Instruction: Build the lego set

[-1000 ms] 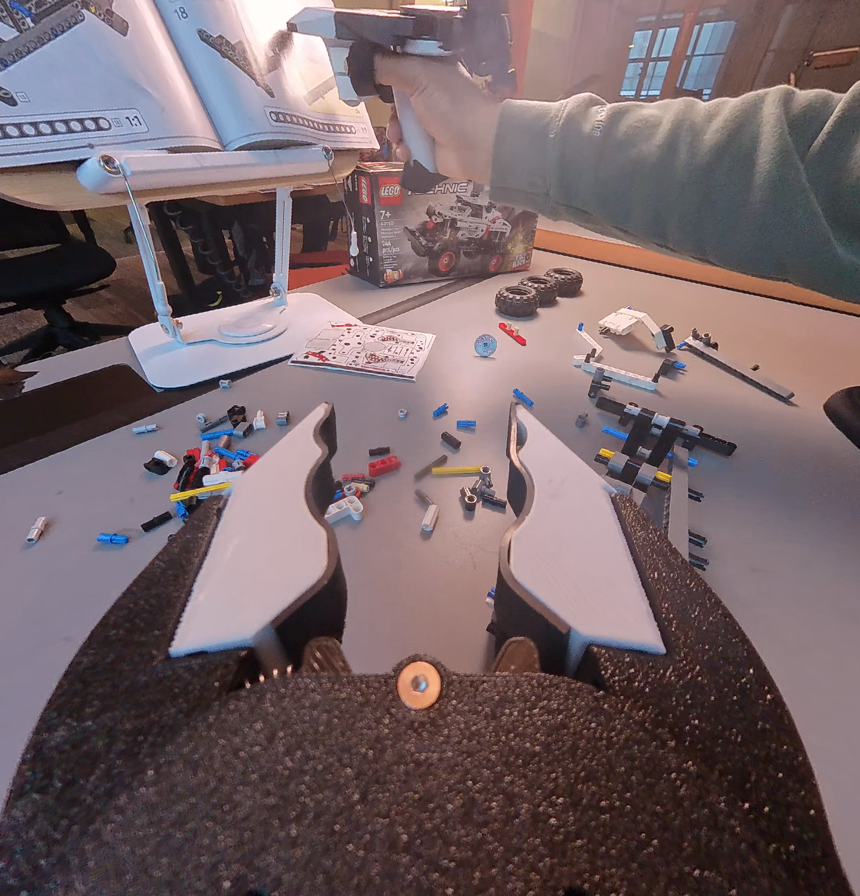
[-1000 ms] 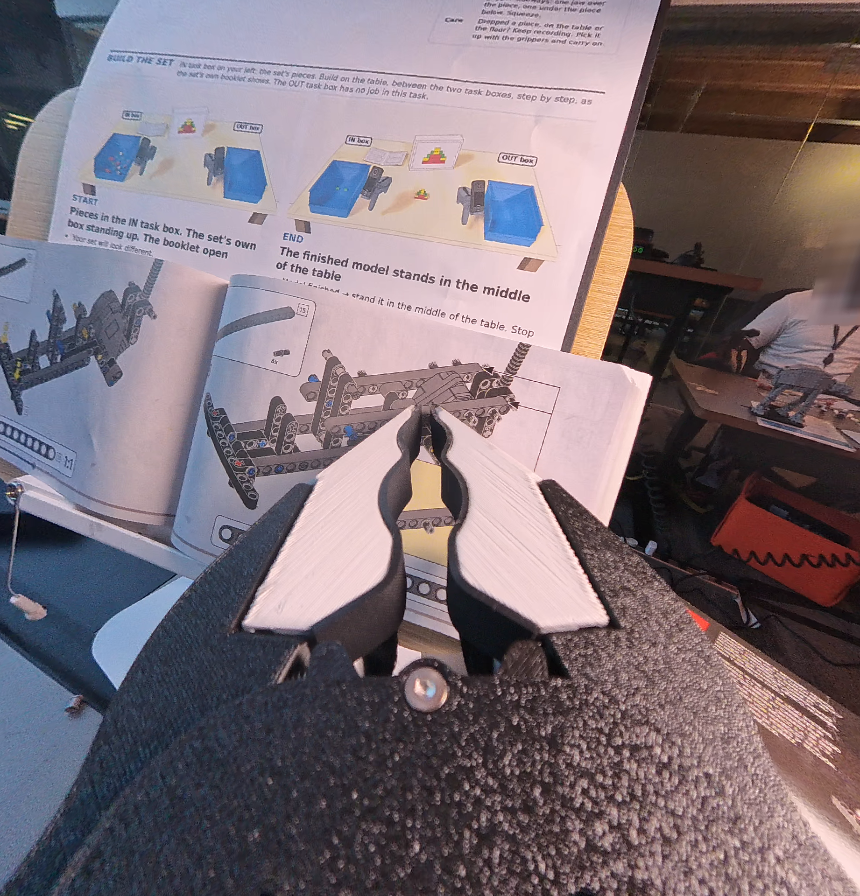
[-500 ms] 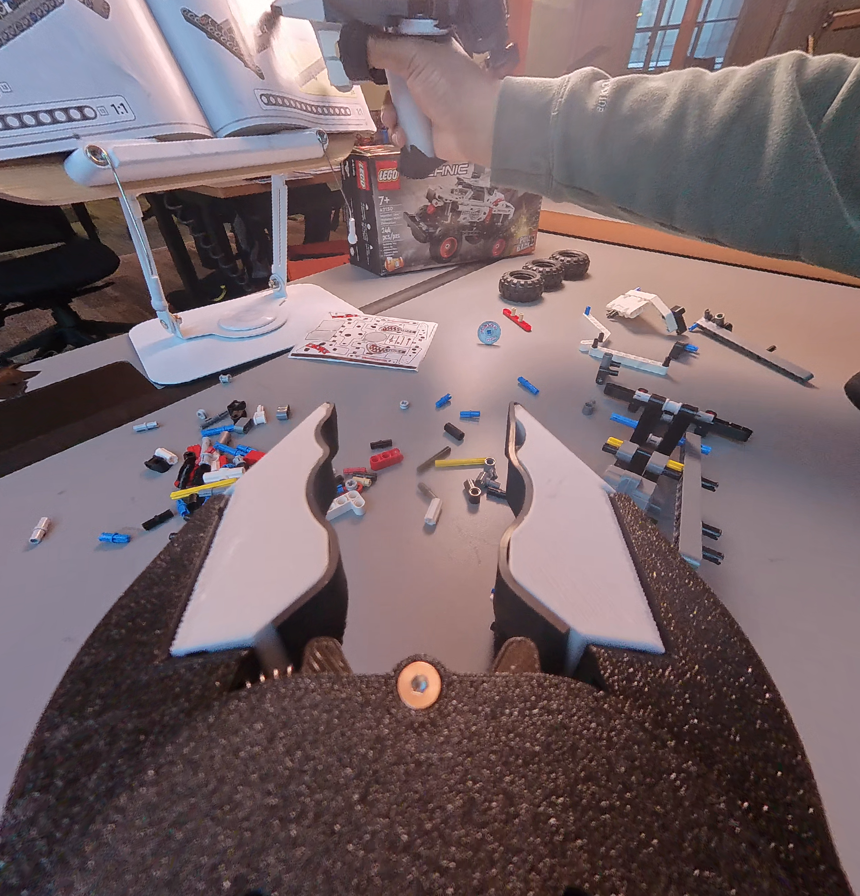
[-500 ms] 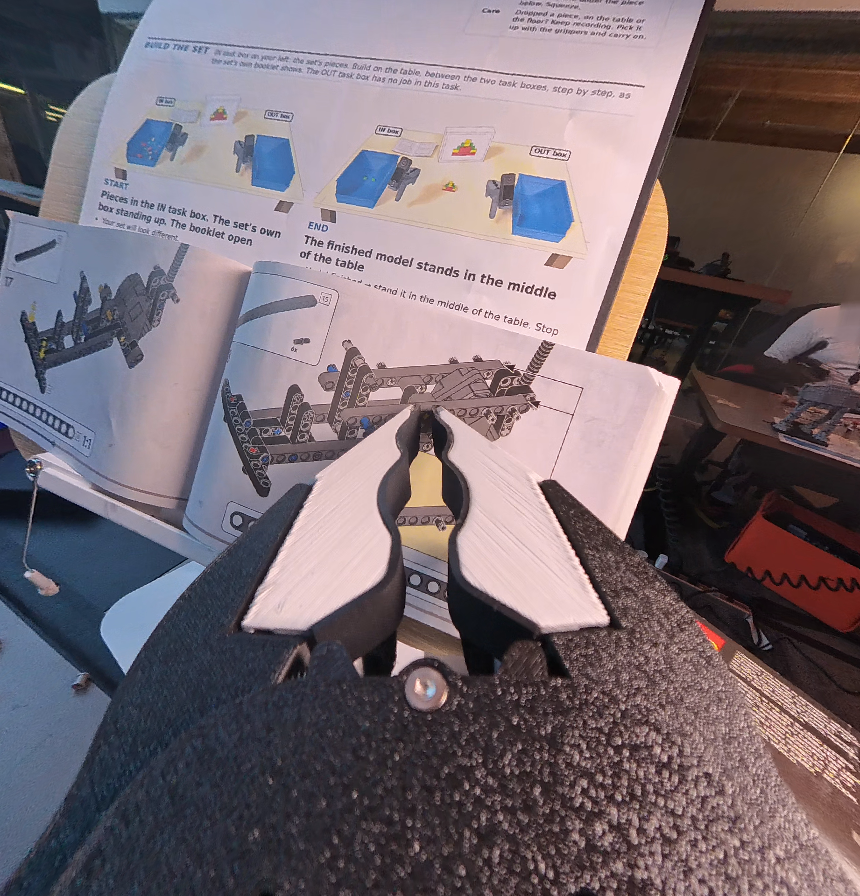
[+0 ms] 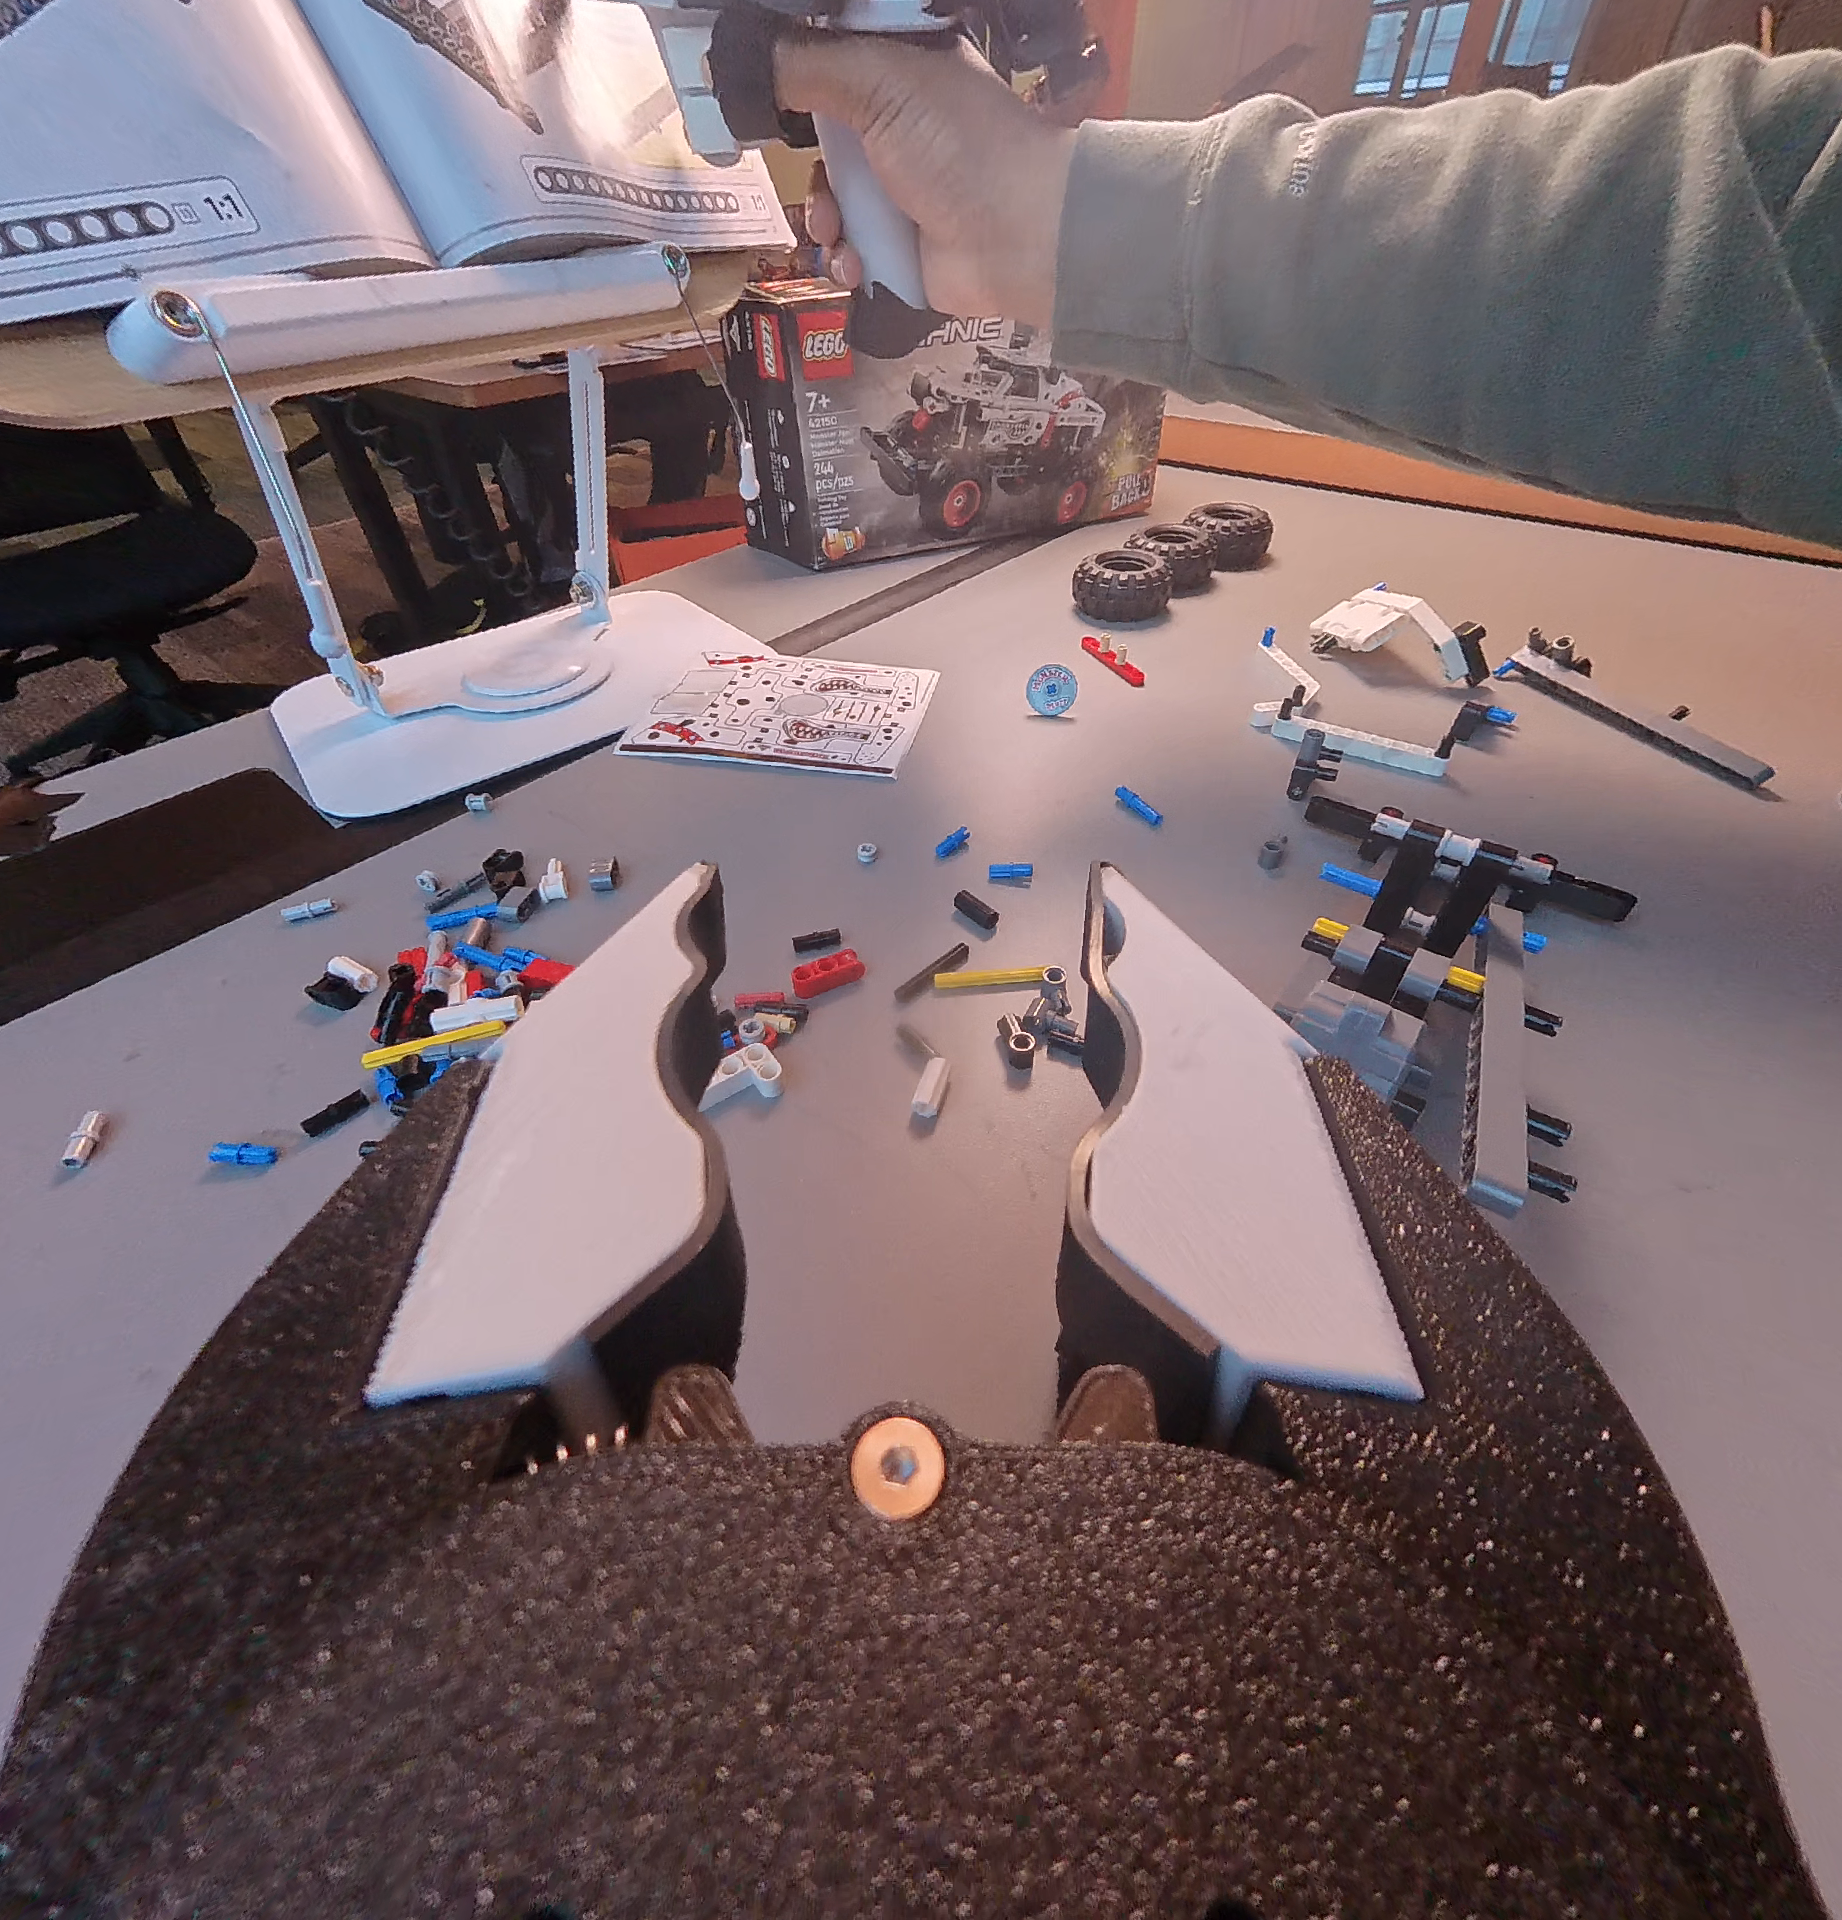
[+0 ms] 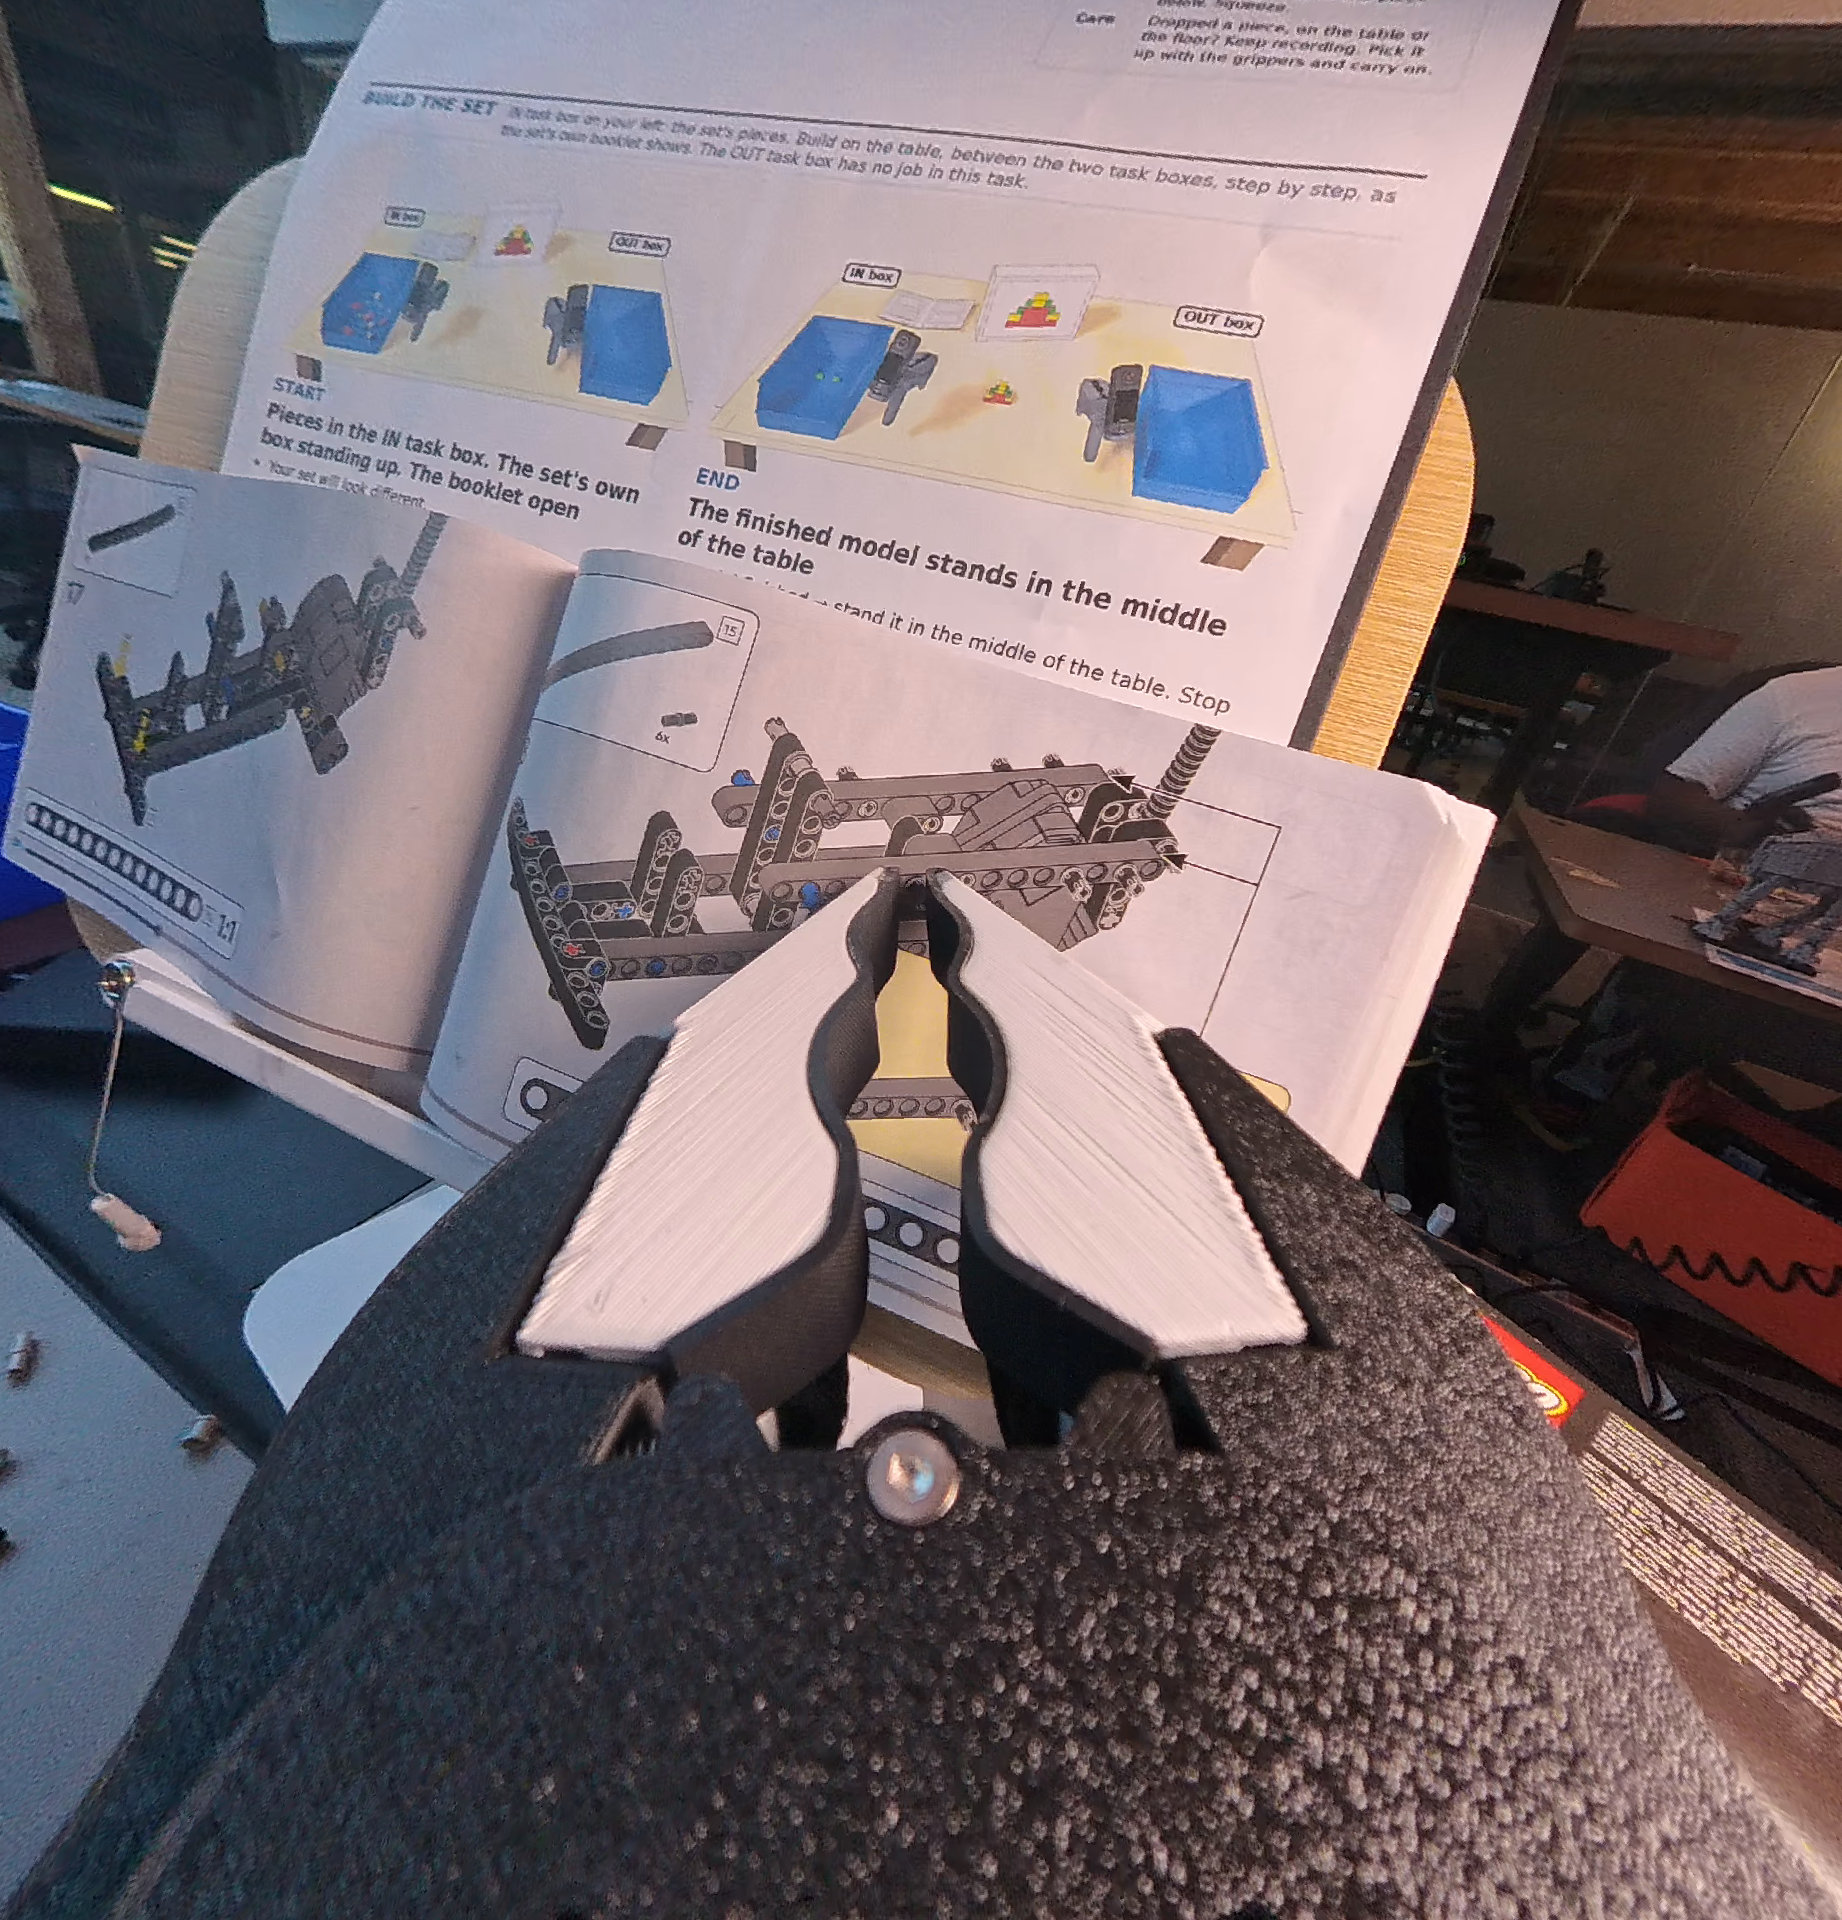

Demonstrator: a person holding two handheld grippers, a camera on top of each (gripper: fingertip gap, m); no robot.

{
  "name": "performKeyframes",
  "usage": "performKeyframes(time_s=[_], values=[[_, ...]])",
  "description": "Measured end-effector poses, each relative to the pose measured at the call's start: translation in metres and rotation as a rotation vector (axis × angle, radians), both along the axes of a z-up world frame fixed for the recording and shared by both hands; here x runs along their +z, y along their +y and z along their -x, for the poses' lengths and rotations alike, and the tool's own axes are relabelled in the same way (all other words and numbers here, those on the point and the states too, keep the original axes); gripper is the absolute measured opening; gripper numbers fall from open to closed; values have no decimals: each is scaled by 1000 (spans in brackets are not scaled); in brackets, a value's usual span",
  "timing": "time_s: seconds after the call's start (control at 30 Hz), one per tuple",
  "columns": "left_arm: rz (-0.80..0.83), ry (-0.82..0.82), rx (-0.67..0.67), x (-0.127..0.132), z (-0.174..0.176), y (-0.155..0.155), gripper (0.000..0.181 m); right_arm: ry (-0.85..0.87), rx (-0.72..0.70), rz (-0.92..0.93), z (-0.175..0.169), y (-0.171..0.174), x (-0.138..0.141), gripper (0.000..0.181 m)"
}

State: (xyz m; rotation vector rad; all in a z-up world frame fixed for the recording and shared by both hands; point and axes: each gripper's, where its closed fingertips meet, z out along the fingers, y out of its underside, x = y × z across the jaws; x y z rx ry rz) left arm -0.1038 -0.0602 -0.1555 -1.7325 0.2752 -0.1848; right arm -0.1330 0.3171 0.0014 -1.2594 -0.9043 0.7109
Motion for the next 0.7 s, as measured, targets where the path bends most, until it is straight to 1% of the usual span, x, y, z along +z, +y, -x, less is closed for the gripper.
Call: performKeyframes(time_s=[0.7], values=[[3, 6, -5, -1, -1, 0, 69, -14, 20, -15, 5, -11, 0, 4]])
